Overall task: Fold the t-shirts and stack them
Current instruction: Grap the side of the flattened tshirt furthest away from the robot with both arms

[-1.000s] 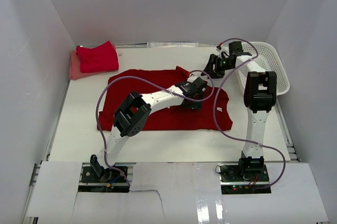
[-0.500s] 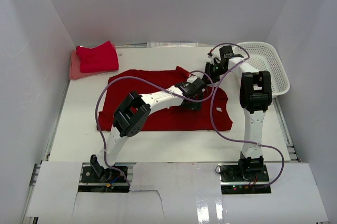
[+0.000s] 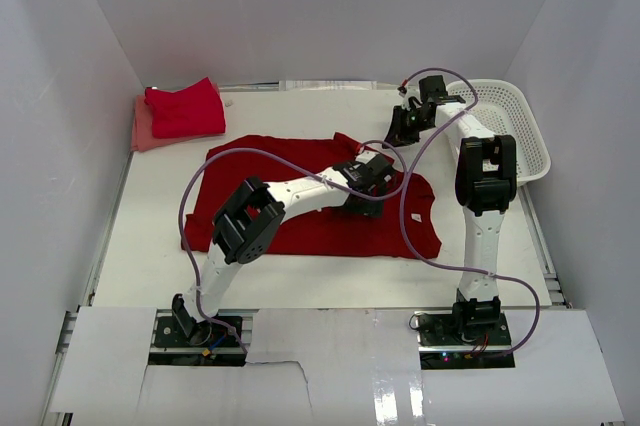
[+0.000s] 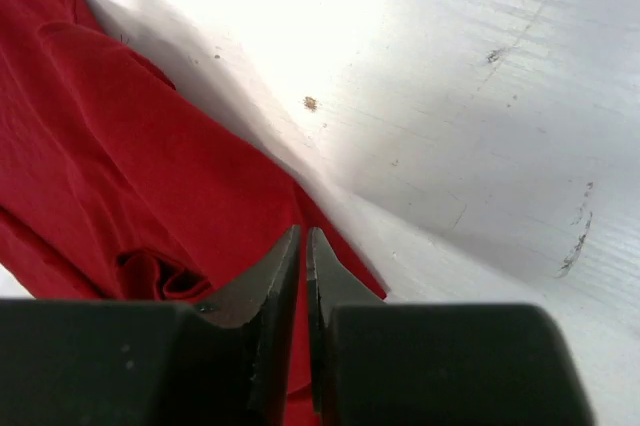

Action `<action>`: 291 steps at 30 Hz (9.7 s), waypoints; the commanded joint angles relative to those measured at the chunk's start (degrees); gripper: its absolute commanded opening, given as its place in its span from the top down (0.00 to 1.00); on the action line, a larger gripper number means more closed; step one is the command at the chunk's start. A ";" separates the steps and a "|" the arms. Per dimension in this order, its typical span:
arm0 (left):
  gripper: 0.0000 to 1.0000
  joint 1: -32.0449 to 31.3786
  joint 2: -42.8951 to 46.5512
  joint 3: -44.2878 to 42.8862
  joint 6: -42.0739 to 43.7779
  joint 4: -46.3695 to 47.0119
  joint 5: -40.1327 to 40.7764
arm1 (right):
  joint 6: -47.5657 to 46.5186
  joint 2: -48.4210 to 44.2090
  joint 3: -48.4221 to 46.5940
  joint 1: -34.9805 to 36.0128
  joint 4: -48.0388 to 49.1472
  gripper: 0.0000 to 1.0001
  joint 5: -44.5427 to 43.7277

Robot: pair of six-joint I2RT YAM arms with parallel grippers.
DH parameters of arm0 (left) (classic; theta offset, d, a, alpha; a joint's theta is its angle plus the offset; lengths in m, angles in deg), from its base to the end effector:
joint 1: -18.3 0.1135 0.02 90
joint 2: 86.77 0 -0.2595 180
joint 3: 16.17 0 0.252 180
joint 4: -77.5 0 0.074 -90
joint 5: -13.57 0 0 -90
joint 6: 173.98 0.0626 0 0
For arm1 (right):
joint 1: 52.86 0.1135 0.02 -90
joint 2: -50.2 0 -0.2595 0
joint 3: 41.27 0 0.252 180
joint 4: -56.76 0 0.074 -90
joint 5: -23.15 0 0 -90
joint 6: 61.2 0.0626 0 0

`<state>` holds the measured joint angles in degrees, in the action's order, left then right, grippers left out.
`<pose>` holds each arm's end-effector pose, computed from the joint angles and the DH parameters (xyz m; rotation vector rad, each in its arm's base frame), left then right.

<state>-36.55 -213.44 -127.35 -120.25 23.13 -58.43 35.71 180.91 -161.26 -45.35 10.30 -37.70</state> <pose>0.2828 -0.3681 0.1290 0.3575 2.6513 -0.0425 0.4983 0.0964 0.1552 -0.2078 2.5386 0.7490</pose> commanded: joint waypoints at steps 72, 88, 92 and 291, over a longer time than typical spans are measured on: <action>0.02 -2.72 -5.96 8.72 -2.22 -12.22 -9.47 | 35.28 -11.81 35.92 -5.84 50.45 0.78 3.82; 0.02 -2.72 -5.60 9.95 -2.31 -11.87 -9.74 | 31.49 -1.69 17.88 -6.37 54.30 0.79 14.44; 0.02 -2.72 -5.69 9.87 -2.05 -11.78 -9.65 | 31.40 -1.52 15.34 -6.37 56.50 0.82 19.09; 0.02 73.39 8.74 14.70 10.78 15.97 -54.80 | 5.04 -4.33 12.26 -9.79 24.95 0.92 13.22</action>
<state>35.84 -202.82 -113.67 -111.64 32.07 -104.07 41.72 178.18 -147.29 -55.30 35.00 -26.62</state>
